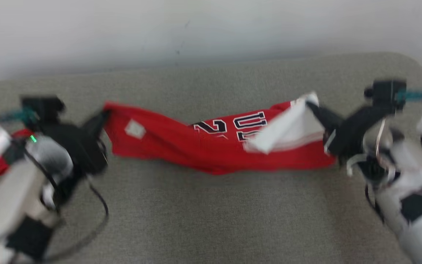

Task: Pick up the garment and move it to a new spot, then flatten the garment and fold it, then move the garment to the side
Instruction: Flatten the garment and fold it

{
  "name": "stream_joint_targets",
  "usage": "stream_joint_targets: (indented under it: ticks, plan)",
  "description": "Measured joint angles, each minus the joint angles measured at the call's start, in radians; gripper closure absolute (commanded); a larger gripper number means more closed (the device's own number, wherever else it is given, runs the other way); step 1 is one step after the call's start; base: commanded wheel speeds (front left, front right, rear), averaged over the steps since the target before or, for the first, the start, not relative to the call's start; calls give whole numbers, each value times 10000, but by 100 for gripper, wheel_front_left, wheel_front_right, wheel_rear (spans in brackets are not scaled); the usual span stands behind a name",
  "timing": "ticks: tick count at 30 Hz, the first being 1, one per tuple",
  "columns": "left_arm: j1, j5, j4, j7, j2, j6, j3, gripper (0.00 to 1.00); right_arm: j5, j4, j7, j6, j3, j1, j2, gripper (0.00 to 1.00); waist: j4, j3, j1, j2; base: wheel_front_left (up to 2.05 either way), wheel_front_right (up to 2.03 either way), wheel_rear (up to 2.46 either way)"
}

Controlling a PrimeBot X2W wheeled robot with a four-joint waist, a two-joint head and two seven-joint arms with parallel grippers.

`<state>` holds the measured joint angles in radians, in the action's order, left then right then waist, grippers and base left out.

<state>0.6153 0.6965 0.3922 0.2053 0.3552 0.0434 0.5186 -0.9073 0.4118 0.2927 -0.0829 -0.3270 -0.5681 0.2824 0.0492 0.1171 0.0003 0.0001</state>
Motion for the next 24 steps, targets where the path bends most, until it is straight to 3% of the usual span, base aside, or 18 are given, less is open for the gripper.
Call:
stream_joint_targets:
  ticks: [4, 8, 11, 13, 15, 18, 24]
  plan:
    - [2608, 257, 1227, 686, -98, -115, -767, 100, 309, 1200, 506, 456, 136, -3158, -336, 100, -128, 531, 1, 1, 0, 0, 0]
    - [5661, -144, 1513, 545, -203, -222, -1193, 100, 658, 1444, -384, 917, 1020, -6379, -616, 100, -246, 1087, 2, 1, 0, 0, 0]
    - [7254, -489, 953, -198, -332, -316, -1601, 100, 669, 993, -1258, 663, 1266, -7801, -686, 100, -298, 1521, 0, 0, 0, 0, 0]
    - [7454, -625, 265, -587, -194, -268, -1753, 100, 648, 433, -1827, 499, 1526, -8026, -677, 100, -307, 1819, -1, 0, 0, 0, 0]
    - [7171, -621, 54, -1034, -134, -280, -1873, 100, 669, 259, -2178, 75, 1457, -7778, -541, 100, -303, 2103, -1, 0, 0, 0, 0]
    - [5324, -224, 320, -1672, -362, -244, -2033, 100, 639, 399, -2516, -332, 1137, -5957, -420, 100, -270, 2414, 1, 1, 0, 0, 0]
    - [232, 263, 886, -2288, -1045, -242, -1254, 100, 364, 587, -2989, -330, 813, -293, -180, 100, -220, 2165, -5, 1, 0, 0, 0]
